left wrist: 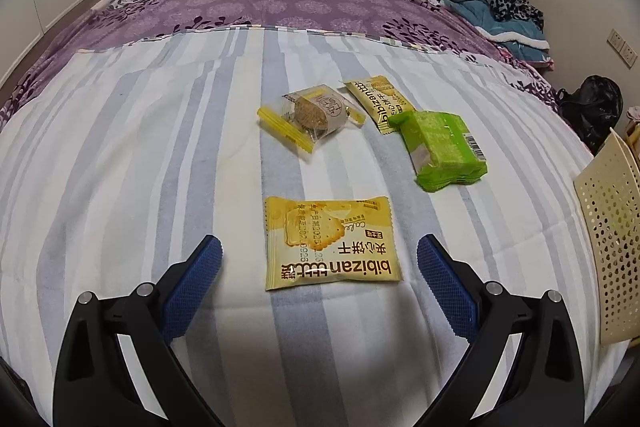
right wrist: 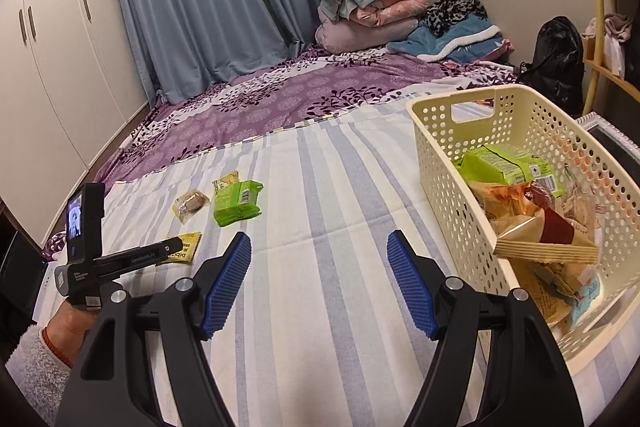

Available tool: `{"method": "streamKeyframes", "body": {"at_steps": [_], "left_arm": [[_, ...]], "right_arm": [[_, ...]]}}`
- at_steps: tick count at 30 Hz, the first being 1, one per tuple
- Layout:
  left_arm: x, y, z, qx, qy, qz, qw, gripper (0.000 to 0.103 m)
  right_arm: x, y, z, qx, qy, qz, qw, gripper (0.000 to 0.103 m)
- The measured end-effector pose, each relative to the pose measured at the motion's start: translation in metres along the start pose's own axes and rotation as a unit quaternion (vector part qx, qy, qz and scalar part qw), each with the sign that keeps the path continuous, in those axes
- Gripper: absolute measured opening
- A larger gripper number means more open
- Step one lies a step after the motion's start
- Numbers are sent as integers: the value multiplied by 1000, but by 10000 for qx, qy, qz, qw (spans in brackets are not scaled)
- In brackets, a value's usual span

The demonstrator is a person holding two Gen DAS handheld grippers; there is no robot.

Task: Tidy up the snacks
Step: 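Move both tools back toward the yellow biscuit packets and green pack, then grasp the large yellow bibizan biscuit packet with the left gripper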

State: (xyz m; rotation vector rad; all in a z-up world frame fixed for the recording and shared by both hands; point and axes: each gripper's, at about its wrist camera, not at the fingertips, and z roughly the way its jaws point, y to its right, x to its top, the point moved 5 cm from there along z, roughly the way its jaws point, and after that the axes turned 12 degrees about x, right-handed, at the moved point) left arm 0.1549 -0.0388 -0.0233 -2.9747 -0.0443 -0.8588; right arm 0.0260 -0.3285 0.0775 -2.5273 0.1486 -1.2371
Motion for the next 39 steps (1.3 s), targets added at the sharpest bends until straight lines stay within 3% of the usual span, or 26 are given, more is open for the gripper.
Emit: {"method": "streamKeyframes", "body": {"at_steps": [9, 14, 16, 21, 23, 27, 39], "left_arm": [[5, 10, 20, 190, 54, 294, 9994, 99], [3, 6, 18, 437, 317, 432, 9976, 83], [2, 4, 14, 416, 386, 438, 9974, 69], [1, -7, 9, 298, 356, 307, 9985, 61], [1, -11, 5, 331, 403, 257, 9983, 50], [3, -22, -7, 171, 455, 125, 9987, 44], [-6, -42, -15, -56, 333, -69, 9994, 46]], "right_arm": [[-3, -3, 18, 56, -177, -45, 9998, 71], [-5, -4, 29, 57, -269, -63, 9996, 71], [-7, -4, 35, 60, -322, -61, 9994, 71], [-8, -9, 51, 101, -438, -145, 9989, 71], [-7, -14, 60, 173, -489, -201, 9985, 71], [-4, -23, 85, 296, -659, -294, 9970, 71], [18, -76, 199, 810, -1317, -710, 9854, 71]]}}
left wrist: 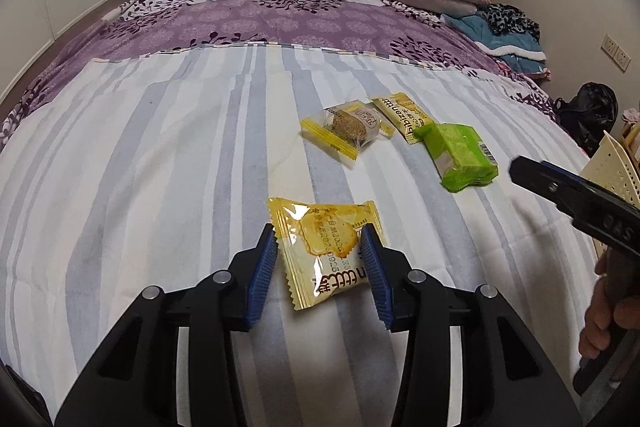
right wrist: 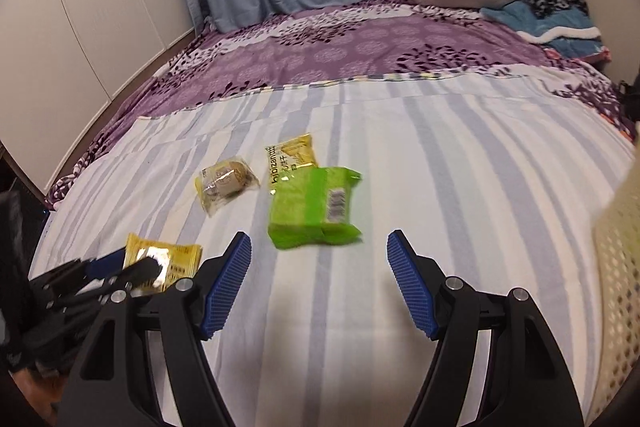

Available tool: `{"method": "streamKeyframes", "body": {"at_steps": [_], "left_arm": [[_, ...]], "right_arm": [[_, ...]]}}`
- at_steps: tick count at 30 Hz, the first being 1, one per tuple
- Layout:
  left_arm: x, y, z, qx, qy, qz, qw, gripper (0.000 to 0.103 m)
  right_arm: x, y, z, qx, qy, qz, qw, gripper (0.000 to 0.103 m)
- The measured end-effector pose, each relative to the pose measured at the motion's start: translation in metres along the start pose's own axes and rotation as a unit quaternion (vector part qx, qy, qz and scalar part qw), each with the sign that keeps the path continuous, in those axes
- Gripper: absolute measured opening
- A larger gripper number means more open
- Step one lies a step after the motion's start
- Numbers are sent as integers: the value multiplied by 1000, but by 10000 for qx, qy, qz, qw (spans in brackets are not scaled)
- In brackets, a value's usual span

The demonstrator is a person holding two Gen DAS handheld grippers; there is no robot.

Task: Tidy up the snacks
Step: 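Grasp the large yellow bibizan biscuit packet with the left gripper, then grasp the green pack with the right gripper while the left gripper holds the biscuit packet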

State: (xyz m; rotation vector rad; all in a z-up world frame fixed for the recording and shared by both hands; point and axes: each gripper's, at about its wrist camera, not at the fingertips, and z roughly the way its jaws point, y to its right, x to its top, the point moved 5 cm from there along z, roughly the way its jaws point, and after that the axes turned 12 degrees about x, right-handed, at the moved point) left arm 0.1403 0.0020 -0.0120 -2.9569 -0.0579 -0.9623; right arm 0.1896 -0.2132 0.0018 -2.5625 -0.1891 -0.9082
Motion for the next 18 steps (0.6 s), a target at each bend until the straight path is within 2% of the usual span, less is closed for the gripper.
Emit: {"method": "streamKeyframes", "body": {"at_steps": [3, 7, 14, 18], "left_arm": [[-4, 0, 2, -40, -88, -40, 9999, 70], [-7, 3, 4, -48, -98, 30, 9999, 82], [-12, 10, 16, 14, -196, 232, 9995, 84], [-13, 14, 17, 51, -177, 445, 9988, 87]], "right_arm": [[7, 3, 26, -69, -207, -1, 9998, 71], [10, 11, 43, -113, -340, 136, 9993, 70], [8, 13, 56, -34, -461, 121, 9989, 69], [7, 10, 51, -16, -456, 5, 9990, 60]]}}
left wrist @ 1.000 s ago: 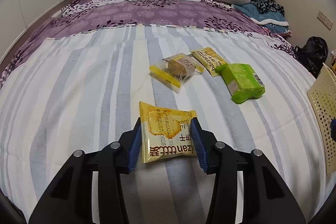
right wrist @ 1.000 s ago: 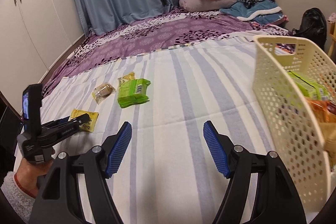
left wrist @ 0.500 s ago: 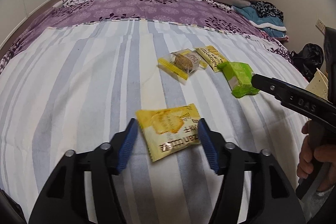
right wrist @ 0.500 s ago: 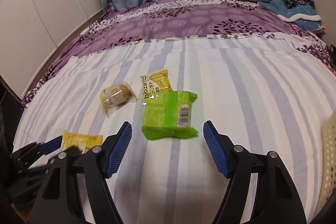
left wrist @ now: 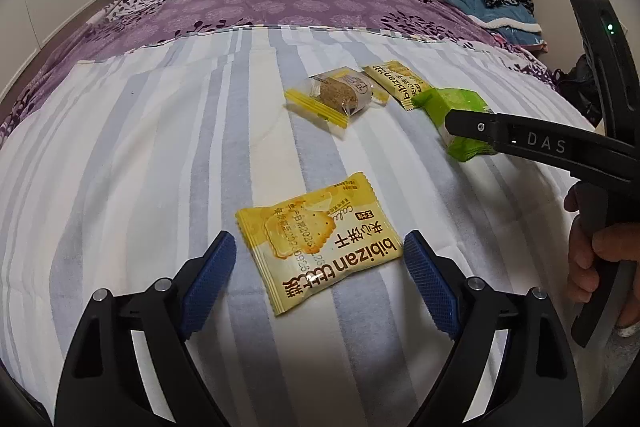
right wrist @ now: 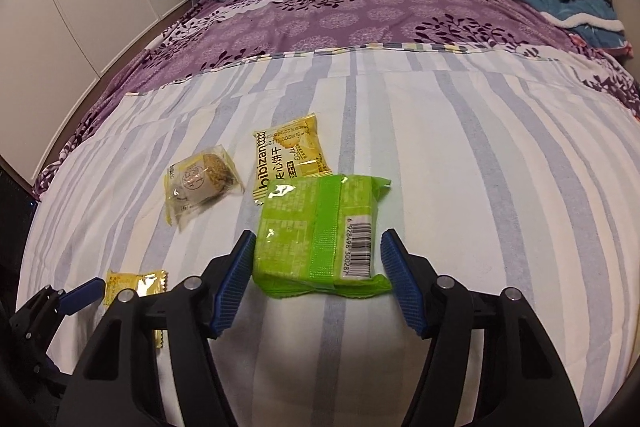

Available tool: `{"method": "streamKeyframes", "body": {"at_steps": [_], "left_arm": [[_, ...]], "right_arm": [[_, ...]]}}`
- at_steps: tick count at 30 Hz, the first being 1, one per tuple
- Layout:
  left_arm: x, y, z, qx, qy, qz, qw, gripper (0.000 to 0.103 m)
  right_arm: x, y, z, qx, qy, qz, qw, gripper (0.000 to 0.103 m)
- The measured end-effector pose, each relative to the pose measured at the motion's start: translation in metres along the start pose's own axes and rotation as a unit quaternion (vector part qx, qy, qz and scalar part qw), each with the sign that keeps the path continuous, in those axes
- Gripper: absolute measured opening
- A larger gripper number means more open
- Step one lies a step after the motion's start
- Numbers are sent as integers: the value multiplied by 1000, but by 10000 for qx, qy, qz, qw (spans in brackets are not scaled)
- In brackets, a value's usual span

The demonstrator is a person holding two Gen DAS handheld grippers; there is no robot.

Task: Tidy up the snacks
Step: 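Grasp the green pack with the right gripper while the left gripper holds the biscuit packet, then carry the green pack over the basket and open the right gripper while the left carries the biscuit packet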

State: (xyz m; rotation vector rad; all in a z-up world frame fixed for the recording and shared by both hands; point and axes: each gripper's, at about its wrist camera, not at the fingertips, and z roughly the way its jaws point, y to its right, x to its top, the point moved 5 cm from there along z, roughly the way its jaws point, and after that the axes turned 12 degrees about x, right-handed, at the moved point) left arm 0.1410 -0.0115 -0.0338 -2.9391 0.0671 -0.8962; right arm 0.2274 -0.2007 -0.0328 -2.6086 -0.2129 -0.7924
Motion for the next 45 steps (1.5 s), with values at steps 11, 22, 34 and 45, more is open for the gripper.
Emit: {"method": "streamKeyframes", "body": {"at_steps": [11, 22, 34, 45], "left_arm": [[-1, -25, -3, 9, -1, 171, 9999, 87], [16, -14, 16, -117, 85, 849, 9963, 88], [22, -7, 11, -184, 120, 688, 9974, 48], [19, -13, -29, -224, 295, 339, 9987, 48]], "right_arm": [[-17, 13, -37, 32, 215, 263, 9994, 58], [-42, 18, -50, 36, 159, 347, 9993, 58], [-41, 23, -43, 21, 137, 464, 9988, 70], [-41, 17, -46, -97, 189, 335, 9992, 59]]}}
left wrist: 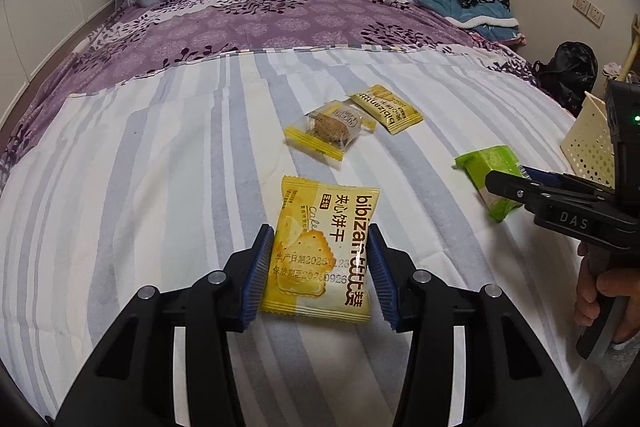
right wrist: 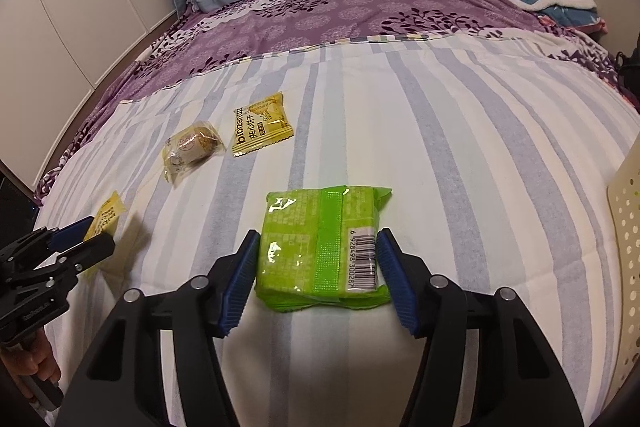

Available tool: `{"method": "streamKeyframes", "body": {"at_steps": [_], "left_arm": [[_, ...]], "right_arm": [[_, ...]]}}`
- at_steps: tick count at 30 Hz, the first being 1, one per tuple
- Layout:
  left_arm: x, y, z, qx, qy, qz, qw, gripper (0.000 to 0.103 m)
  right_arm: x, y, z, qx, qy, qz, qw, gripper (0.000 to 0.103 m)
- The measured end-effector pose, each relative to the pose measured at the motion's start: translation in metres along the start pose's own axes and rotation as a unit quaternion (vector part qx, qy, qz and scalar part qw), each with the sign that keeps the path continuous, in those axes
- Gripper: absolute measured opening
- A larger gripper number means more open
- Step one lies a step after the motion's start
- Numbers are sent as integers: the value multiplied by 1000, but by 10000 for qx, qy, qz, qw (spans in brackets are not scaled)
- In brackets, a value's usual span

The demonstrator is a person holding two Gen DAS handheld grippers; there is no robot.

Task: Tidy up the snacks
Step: 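Carry the green pack over the basket and open the right gripper while the left carries the biscuit packet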

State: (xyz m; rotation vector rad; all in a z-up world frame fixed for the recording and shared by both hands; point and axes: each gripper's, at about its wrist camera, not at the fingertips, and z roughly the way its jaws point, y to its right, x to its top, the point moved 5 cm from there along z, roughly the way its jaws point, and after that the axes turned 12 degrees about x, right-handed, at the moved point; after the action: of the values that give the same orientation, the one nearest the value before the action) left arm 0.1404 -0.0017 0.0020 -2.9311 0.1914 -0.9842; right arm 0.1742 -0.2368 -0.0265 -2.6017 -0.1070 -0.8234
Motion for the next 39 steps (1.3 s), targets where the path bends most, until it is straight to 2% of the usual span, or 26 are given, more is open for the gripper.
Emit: {"method": "streamKeyframes", "body": {"at_steps": [5, 13, 22, 30, 39], "left_arm": [[4, 5, -24, -95, 180, -38, 9998, 48], [13, 14, -60, -193, 420, -119, 9989, 48], [25, 44, -100, -278, 748, 129, 9967, 48], [33, 80, -129, -453, 980, 417, 9933, 48], [35, 121, -147, -723, 1126, 741, 9882, 48]], "right_arm": [[-1, -4, -21, 96, 184, 38, 9998, 58], [-1, -4, -81, 200, 725, 132, 9971, 58], [-6, 12, -154, 167, 1391, 333, 9896, 58], [-12, 49, -217, -178, 1955, 581, 9788, 59], [-21, 110, -269, -777, 2306, 972, 9651, 59]]}}
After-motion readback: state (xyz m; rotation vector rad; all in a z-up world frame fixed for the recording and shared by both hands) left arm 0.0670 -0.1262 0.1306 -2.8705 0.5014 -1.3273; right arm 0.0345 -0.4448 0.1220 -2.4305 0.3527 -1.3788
